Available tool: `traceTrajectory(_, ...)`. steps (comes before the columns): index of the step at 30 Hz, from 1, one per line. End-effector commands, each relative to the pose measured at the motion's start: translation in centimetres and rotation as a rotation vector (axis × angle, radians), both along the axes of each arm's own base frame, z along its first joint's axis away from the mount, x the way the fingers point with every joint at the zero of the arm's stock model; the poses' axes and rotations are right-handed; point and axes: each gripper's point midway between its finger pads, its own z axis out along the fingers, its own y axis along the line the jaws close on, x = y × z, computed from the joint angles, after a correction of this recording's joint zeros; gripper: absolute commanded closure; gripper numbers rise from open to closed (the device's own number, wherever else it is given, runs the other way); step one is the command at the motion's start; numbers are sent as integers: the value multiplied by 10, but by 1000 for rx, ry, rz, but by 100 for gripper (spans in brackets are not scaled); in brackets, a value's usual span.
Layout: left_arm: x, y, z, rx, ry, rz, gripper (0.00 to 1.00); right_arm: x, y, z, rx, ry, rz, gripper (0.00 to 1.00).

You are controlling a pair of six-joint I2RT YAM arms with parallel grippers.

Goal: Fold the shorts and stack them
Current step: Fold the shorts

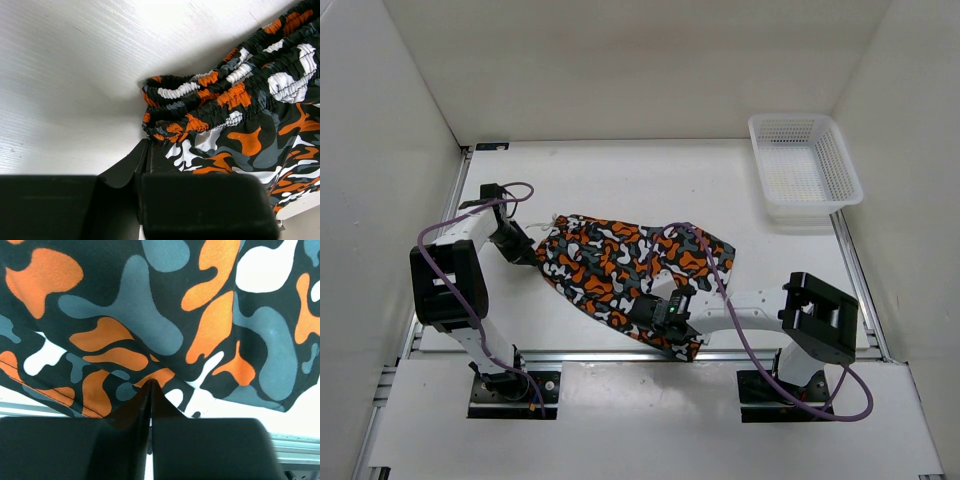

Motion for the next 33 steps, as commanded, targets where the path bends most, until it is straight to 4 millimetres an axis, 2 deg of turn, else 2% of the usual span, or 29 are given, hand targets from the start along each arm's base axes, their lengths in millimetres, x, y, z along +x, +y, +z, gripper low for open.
traceTrajectory(1,7,1,11,5,-55,0,85,1,-12,-2,-25,-8,-13,99)
traceTrajectory(9,7,1,11,5,-55,0,85,6,-15,17,22,-55,-17,99)
traceTrajectory(11,7,1,11,5,-55,0,85,3,-16,17,30,-44,-16,85)
traceTrajectory(12,7,1,11,5,-55,0,85,1,-20,14,21,-32,-15,72)
traceTrajectory(14,7,1,11,5,-55,0,85,-2,-19,9,38,-7,-21,65)
traceTrajectory(15,7,1,11,5,-55,0,85,-4,-21,5,36,3,-20,58)
traceTrajectory(18,7,1,14,7,-64,0,85,-8,-16,1,71,34,-2,49)
traceTrajectory(22,7,1,14,7,-64,0,85,-5,-17,-9,88,65,-10,51)
traceTrajectory(24,7,1,14,7,-64,0,85,-3,-18,-10,92,74,-24,58)
traceTrajectory(25,7,1,14,7,-64,0,85,-3,-18,-10,92,74,-24,66)
traceTrajectory(28,7,1,14,7,-64,0,85,-2,-21,-10,93,74,-33,80)
traceTrajectory(33,7,-2,14,6,-64,-9,85,0,-24,-9,78,60,-36,92)
